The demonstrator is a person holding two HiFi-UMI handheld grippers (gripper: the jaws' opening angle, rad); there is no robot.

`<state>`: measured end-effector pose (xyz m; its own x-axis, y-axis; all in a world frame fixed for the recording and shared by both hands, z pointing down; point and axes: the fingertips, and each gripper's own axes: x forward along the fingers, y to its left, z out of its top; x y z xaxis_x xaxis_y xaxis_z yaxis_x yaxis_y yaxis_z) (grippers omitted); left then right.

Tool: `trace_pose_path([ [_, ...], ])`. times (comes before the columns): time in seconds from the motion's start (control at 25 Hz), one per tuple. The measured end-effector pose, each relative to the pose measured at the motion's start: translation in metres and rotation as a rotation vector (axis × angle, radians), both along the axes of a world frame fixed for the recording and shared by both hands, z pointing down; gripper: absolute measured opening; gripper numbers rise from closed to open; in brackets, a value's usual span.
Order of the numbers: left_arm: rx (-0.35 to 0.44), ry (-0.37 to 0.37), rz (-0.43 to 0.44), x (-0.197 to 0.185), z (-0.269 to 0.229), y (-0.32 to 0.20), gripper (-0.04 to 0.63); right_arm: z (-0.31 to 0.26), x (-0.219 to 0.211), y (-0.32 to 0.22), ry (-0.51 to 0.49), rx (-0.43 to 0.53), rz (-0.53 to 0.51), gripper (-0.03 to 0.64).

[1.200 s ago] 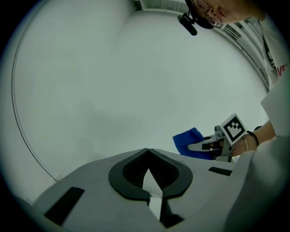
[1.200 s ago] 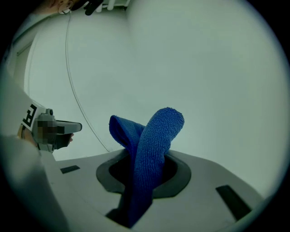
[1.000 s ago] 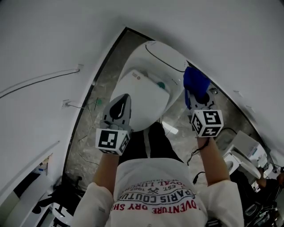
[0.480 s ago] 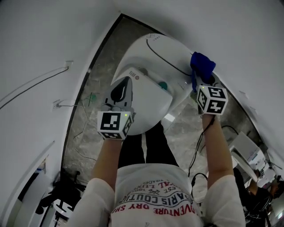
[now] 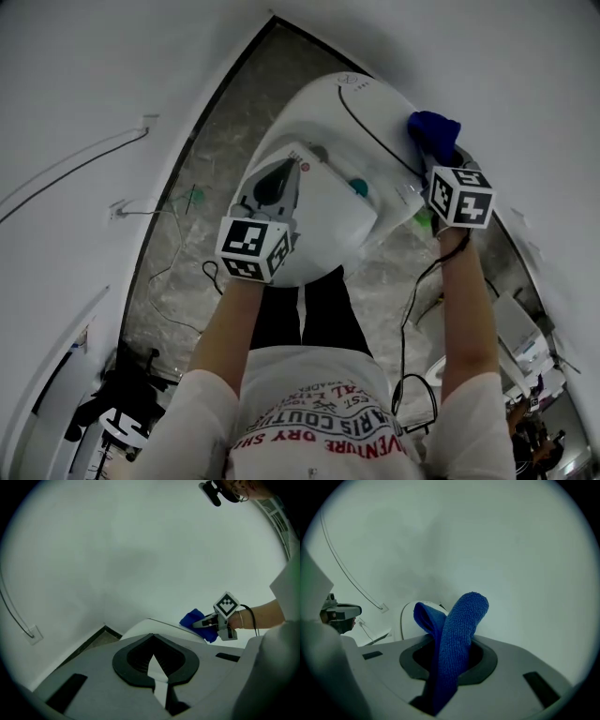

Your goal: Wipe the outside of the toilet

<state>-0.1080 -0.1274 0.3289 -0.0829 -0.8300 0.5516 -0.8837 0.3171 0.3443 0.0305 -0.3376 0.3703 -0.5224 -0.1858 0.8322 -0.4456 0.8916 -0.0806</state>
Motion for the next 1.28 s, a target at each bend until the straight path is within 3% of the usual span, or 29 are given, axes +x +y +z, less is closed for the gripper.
trace_pose_path([
  [0.36, -0.026, -0.024, 0.009, -0.031, 0.022, 0.013, 0.006, 0.007, -0.072, 0.004, 0.074, 0.104, -0.218, 0.072],
  [0.8, -0.024, -0.009, -0.042, -0.072, 0.051, 0.048, 0.006, 0.02, -0.164, 0.027, 0.127, 0.184, -0.464, 0.072],
  [1.04, -0.015, 0.013, -0.102, -0.086, 0.074, 0.074, 0.006, 0.034, -0.212, 0.059, 0.169, 0.092, -0.648, 0.072],
  [1.28, -0.012, 0.045, -0.143, -0.092, 0.103, 0.101, 0.006, 0.068, -0.239, 0.099, 0.361, 0.086, -0.954, 0.072],
])
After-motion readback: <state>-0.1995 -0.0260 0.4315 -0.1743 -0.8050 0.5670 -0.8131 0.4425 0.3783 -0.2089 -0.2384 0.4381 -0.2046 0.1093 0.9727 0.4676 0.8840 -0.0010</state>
